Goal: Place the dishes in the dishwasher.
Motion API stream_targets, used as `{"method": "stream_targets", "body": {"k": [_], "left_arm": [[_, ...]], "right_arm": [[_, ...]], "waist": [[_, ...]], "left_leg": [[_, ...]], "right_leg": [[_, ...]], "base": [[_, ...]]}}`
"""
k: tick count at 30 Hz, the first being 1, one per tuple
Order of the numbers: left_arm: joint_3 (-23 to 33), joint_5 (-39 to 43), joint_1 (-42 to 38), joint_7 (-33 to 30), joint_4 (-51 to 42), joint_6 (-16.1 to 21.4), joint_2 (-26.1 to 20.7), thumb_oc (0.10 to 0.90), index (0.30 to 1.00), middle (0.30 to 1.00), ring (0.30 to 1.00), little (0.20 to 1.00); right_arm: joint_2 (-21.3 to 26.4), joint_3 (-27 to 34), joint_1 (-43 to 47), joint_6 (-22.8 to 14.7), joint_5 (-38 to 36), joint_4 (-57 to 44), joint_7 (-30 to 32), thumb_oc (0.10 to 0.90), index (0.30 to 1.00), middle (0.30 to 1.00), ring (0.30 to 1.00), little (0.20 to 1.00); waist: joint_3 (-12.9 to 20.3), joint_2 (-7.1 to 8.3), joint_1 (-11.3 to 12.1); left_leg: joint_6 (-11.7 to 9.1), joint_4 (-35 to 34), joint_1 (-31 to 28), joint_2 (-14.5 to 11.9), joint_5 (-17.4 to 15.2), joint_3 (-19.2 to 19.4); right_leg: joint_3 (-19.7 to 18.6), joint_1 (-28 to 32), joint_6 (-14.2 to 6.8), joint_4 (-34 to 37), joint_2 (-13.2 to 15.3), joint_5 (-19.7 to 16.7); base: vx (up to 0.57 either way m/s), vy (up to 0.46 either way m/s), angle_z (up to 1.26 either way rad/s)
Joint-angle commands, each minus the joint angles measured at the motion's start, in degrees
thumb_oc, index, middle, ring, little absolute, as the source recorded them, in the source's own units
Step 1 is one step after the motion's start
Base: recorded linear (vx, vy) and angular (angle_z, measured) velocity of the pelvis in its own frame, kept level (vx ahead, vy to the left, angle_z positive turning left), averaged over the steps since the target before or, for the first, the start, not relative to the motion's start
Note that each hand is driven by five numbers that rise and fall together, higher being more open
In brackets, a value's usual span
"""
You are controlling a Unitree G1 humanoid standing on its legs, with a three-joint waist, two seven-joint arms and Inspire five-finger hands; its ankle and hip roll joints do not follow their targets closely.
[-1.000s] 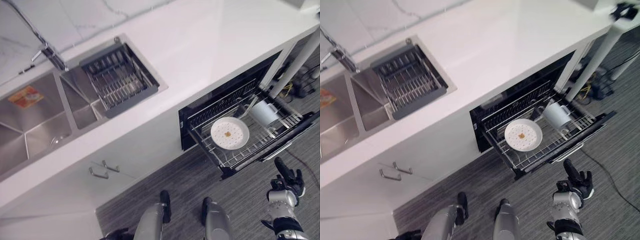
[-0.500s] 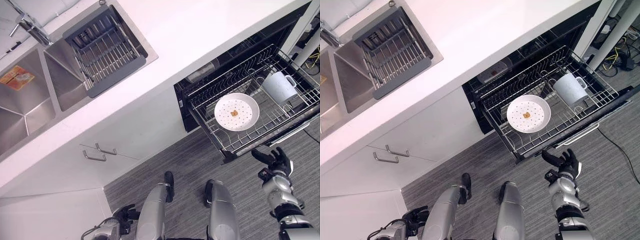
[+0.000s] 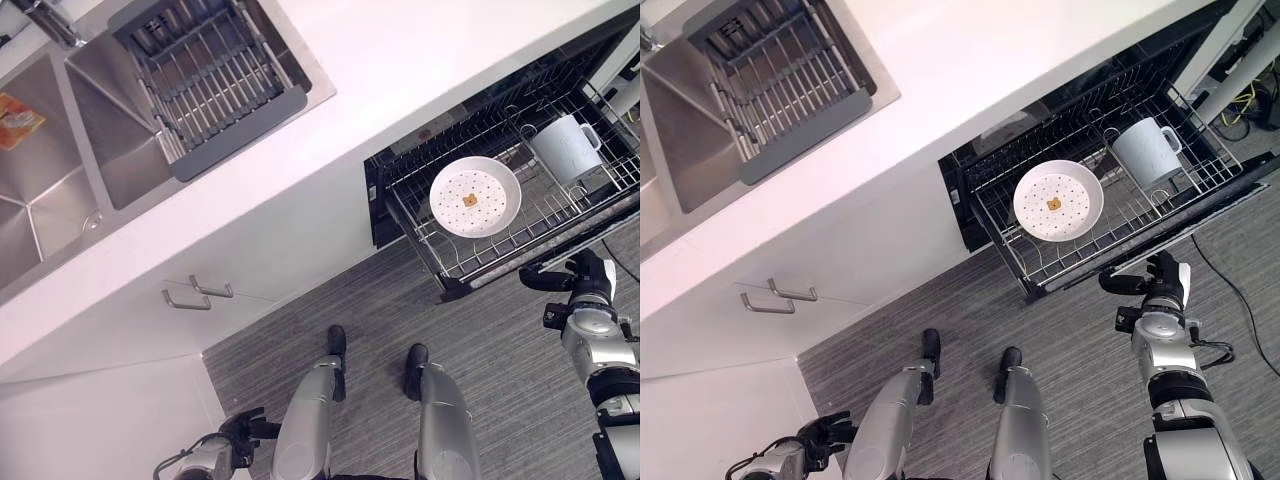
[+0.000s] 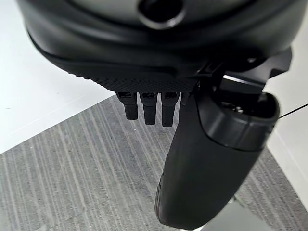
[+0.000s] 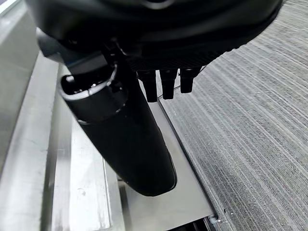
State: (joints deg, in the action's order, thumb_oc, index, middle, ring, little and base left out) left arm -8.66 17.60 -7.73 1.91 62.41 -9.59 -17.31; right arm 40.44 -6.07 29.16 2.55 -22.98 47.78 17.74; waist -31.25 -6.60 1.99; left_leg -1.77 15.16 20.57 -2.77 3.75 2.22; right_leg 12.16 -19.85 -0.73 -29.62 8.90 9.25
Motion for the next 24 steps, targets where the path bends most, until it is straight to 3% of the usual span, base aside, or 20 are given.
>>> {"method": "stream_targets", "body": {"k": [1, 6, 11, 14, 16, 20, 24], "left_arm": [[0.2, -1.6, 3.4, -0.5, -1.1, -1.6, -6.9, 0.8, 0.9, 0.9, 0.9, 0.9], [-0.1, -1.1, 2.7, -1.3, -1.3, -2.2, -8.4, 0.8, 0.9, 0.9, 0.9, 0.9], [0.5, -0.1, 3.2, -2.4, -1.7, -3.4, -9.9, 0.8, 0.9, 0.9, 0.9, 0.9], [0.7, 0.3, 3.0, -3.2, -2.2, -4.4, -10.7, 0.8, 0.9, 0.9, 0.9, 0.9], [0.8, 1.1, 2.5, -4.3, -1.5, -4.8, -12.3, 0.8, 0.9, 0.9, 0.9, 0.9], [1.6, 1.3, 2.5, -4.5, -1.8, -4.7, -14.5, 0.8, 0.9, 0.9, 0.9, 0.9], [1.3, 1.0, 3.3, -4.8, -1.8, -3.4, -14.9, 0.8, 0.9, 0.9, 0.9, 0.9]], "right_arm": [[8.5, -5.0, 18.3, -8.7, 8.2, -6.0, 0.7, 0.8, 0.9, 0.9, 0.9, 0.9], [9.7, -9.7, 24.7, -9.1, 9.9, -3.7, 0.7, 0.8, 0.9, 0.9, 0.9, 0.9], [10.3, -13.7, 28.6, -8.2, 9.1, -3.8, 1.0, 0.8, 0.9, 0.9, 0.9, 0.9], [10.4, -15.9, 32.3, -6.5, 10.5, -1.6, -0.3, 0.8, 0.9, 0.9, 0.9, 0.9], [9.7, -18.8, 37.5, -4.5, 6.4, 2.3, -0.2, 0.8, 0.9, 0.9, 0.9, 0.9], [9.9, -22.9, 43.9, -4.1, 4.8, 6.7, 0.9, 0.8, 0.9, 0.9, 0.9, 0.9], [9.3, -23.4, 46.2, -5.4, 1.7, 8.8, 1.2, 0.8, 0.9, 0.9, 0.9, 0.9]], "waist": [[1.5, 2.61, 1.4], [1.5, 3.7, 2.7], [1.5, 6.14, 4.8], [1.5, 7.15, 6.0], [1.5, 8.52, 7.9], [1.5, 10.69, 10.7], [1.5, 11.35, 12.8]], "left_leg": [[3.5, 2.0, -3.1, 1.3, -10.7, 2.3], [3.5, 2.0, -2.4, 0.6, -11.2, 2.5], [3.0, 2.0, -2.7, 0.4, -11.9, 1.2], [2.9, 2.0, -2.7, 0.4, -12.3, 0.8], [2.5, 2.0, -1.6, -0.1, -11.9, -0.1], [2.2, 2.0, 0.6, 0.1, -11.7, -1.7], [2.3, 2.0, 1.1, 1.1, -11.8, -4.0]], "right_leg": [[-2.2, 1.3, -1.5, 2.2, -1.0, 3.4], [-1.6, 2.0, -3.3, 7.1, -0.3, 0.2], [-0.6, 4.8, -4.8, 12.4, 0.3, -2.8], [-0.3, 4.7, -5.7, 12.4, 1.1, -3.2], [0.9, 5.0, -5.8, 12.4, 1.0, -3.3], [2.6, 4.6, -6.4, 12.4, 0.9, -3.3], [3.1, 5.8, -6.8, 12.4, 1.0, -2.6]], "base": [[0.0, 0.0, 0.0], [0.01, -0.007, -0.03], [0.08, -0.057, 0.13], [0.06, -0.028, 0.06], [0.1, -0.071, 0.13], [0.09, -0.07, 0.32], [0.13, 0.02, 0.25]]}}
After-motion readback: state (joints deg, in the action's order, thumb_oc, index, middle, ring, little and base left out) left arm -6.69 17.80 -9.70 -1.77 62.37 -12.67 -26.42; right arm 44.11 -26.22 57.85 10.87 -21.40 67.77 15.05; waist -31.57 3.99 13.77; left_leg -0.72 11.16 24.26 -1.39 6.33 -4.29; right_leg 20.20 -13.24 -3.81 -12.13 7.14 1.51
